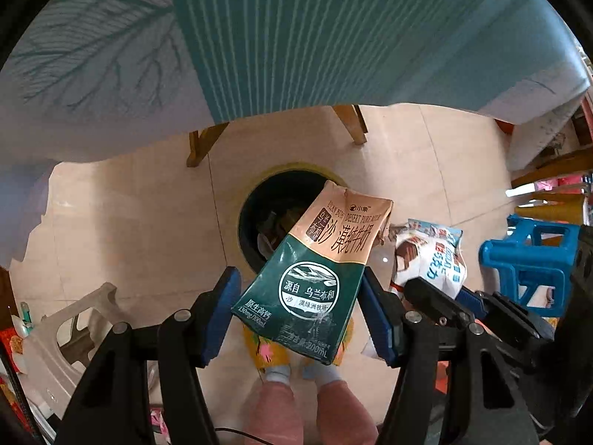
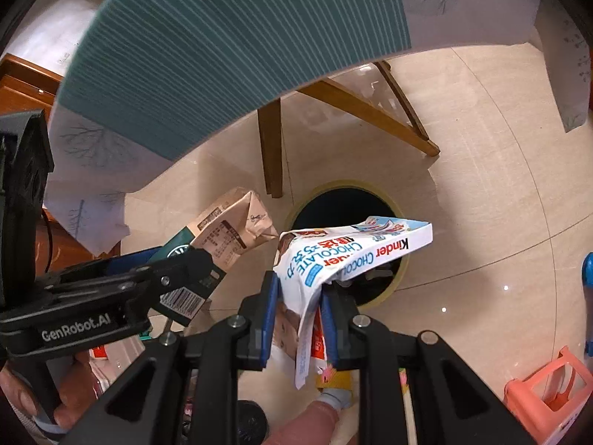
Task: Collect trash
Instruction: 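Carry the wrapper and packet over the black bin and open both tools, then raise both tools back toward the table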
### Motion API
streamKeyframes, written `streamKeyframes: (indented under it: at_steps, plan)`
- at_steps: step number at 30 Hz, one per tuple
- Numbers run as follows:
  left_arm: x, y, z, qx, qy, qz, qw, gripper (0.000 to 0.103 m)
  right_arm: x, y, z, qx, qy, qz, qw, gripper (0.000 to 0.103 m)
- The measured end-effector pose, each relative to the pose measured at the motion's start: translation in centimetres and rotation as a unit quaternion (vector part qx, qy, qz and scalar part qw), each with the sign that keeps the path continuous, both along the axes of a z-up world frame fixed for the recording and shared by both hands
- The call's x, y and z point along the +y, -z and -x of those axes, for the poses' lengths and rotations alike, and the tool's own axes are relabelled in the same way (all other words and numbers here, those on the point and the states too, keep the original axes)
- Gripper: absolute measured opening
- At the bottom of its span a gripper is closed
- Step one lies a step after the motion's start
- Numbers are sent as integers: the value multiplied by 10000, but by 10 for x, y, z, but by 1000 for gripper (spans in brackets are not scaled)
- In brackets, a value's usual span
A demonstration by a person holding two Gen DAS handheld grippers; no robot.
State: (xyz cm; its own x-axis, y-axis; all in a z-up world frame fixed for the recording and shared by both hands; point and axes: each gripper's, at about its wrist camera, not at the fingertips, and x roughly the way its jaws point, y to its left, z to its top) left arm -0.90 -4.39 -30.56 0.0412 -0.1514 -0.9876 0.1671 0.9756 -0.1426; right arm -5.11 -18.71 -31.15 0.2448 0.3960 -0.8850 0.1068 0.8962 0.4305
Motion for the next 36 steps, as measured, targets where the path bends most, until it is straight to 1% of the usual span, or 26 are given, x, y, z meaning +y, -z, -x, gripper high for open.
streamKeyframes:
  at_steps: [5,10,14,19,26,29,32,34,36]
  plan:
    - [1,11,-12,-60,-50,37,10000,63,-3,13,-6,51,27,26,10000,22]
    - [2,13,-20,-117,-95,107,9998,68,1,17,-8,87,-5,51,9999,22]
    - [3,13,-22,-231,-37,43,9997,69,0,23,-16,103,-28,64,9999,22]
    - [11,4,-18,-359,-25,-65,9993,69,5,22,-22,137,-139,109,9997,22]
    - [32,-8,-7,-442,-199,-159,9987,69,15,16,-32,117,-275,212,9993,24]
    - [41,-18,-2,-512,-282,-207,9981,69,20,12,-36,147,-314,241,9991,24]
    - [51,-30,2,-566,-374,-230,9974,69,25,5,-39,122,-329,314,9989,30]
    - [55,-36,5,-590,-424,-240,9971,69,27,1,-43,95,-330,351,9988,39]
    - [60,-44,7,-621,-456,-244,9967,69,29,-2,-47,41,-342,366,9987,41]
